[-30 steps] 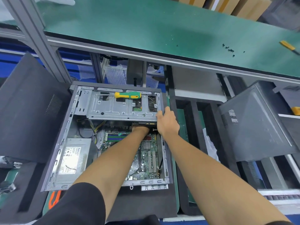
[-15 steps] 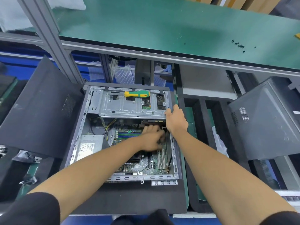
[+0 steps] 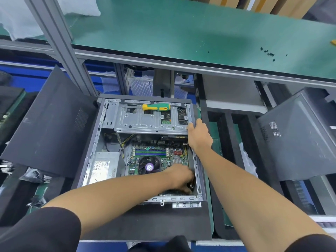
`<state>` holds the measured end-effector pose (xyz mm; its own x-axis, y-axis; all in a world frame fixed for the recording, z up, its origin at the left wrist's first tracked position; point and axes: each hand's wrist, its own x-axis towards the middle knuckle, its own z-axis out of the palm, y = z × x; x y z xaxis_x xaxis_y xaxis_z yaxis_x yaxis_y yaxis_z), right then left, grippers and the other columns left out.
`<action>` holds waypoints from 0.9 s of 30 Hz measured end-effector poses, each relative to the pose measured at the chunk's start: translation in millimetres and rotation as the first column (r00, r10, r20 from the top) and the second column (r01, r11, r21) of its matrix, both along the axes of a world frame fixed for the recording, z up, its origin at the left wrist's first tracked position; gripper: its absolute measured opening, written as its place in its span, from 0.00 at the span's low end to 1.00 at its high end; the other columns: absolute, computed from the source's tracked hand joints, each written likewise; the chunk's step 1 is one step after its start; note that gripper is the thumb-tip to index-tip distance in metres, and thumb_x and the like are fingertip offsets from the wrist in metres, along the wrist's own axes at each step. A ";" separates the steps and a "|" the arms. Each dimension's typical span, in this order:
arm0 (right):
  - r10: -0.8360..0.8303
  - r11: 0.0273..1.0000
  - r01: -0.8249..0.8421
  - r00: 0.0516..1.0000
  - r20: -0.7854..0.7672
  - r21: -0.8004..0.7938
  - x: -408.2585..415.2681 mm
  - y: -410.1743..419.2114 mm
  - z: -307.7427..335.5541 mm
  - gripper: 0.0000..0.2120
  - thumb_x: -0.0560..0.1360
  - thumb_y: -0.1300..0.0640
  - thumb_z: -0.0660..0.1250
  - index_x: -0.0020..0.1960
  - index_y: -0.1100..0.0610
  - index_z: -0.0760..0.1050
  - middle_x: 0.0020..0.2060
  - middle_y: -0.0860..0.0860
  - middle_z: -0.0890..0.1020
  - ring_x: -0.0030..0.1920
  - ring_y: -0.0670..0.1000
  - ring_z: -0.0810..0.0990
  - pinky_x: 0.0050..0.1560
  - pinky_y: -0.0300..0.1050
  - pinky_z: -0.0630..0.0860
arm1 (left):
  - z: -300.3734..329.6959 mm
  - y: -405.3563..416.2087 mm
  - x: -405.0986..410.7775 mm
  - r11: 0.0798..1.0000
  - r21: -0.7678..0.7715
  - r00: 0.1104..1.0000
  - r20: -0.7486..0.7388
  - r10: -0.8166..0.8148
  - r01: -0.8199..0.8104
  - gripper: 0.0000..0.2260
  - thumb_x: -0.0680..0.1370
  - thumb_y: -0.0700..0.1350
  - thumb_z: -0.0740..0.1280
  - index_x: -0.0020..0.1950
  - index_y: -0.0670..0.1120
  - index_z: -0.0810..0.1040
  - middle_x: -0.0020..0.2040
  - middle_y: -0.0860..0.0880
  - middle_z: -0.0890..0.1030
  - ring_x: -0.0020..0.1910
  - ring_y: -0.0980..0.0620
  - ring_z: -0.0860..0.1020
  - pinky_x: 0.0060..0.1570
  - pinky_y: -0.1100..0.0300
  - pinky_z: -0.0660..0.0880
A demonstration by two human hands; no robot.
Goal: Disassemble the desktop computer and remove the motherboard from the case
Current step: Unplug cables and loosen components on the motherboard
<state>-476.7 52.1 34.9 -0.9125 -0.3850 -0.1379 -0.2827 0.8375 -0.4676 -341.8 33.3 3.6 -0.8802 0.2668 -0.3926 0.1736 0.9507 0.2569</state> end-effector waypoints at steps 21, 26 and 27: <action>0.001 1.000 -0.002 1.000 -0.012 -0.004 -1.5 -0.1 -2.8 0.11 0.83 0.46 0.50 0.53 0.52 0.66 0.50 0.53 0.75 0.47 0.56 0.76 0.45 0.52 0.69 | -7.5 -8.9 -6.2 0.996 0.083 0.999 0.003 0.039 -0.039 0.20 0.74 0.62 0.72 0.35 0.47 0.73 0.31 0.51 0.73 0.34 0.48 0.75 0.33 0.59 0.70; 0.006 1.000 -0.006 1.000 -0.012 -0.005 -1.5 0.3 -3.4 0.11 0.83 0.46 0.50 0.53 0.52 0.66 0.50 0.53 0.75 0.46 0.56 0.76 0.45 0.52 0.68 | -1.4 -5.3 0.1 0.985 0.151 0.997 -0.035 -0.074 0.078 0.22 0.75 0.57 0.74 0.30 0.48 0.68 0.27 0.55 0.64 0.31 0.48 0.71 0.33 0.56 0.71; 0.005 1.000 -0.005 1.000 -0.012 -0.001 -1.6 0.3 -2.9 0.11 0.83 0.46 0.50 0.53 0.52 0.66 0.50 0.53 0.75 0.46 0.56 0.75 0.45 0.52 0.68 | -1.2 -4.3 1.2 0.982 0.168 0.996 -0.035 -0.076 0.081 0.21 0.75 0.56 0.74 0.31 0.46 0.72 0.26 0.55 0.65 0.30 0.48 0.71 0.33 0.55 0.72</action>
<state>-478.3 52.4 32.1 -0.9121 -0.3901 -0.1264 -0.2929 0.8355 -0.4650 -340.6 29.0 2.4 -0.8637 0.3963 -0.3114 0.2556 0.8770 0.4069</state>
